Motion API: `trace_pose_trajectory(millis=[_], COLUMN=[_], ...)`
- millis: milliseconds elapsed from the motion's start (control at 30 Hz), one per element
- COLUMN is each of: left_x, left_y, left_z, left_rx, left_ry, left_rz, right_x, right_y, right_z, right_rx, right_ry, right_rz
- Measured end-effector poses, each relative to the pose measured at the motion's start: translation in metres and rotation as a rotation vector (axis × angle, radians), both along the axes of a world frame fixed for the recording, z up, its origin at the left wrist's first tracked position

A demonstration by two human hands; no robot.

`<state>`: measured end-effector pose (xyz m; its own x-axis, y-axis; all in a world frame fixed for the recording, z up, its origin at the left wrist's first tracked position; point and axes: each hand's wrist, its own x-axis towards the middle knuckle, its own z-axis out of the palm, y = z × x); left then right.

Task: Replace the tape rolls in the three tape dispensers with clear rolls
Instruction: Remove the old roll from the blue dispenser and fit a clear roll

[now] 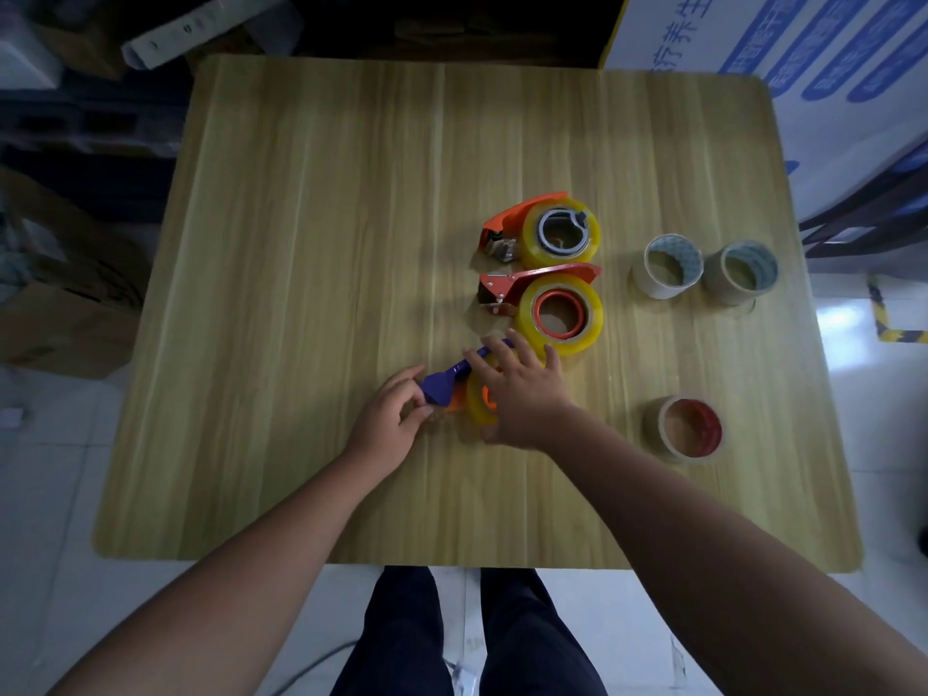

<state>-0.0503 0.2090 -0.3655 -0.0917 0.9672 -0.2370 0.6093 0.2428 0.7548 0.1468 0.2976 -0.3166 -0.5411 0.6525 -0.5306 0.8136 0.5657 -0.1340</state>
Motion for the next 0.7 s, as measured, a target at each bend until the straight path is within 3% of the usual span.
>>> trace_pose_trajectory(millis=[133,367,700], left_x=[-0.003,-0.005,-0.008], left_y=[0.013,0.019,0.026], left_z=[0.007,0.011,0.005], left_rx=[0.065,0.086,0.113], left_ry=[0.031,0.145,0.125], left_rz=[0.078,0.021,-0.028], right_x=[-0.003,-0.005,-0.008], right_y=[0.020,0.026,0.024], right_z=[0.006,0.006,0.005], right_rx=[-0.041,-0.103,-0.112], right_ry=[0.017,0.020,0.036], right_rz=[-0.029,-0.068,-0.080])
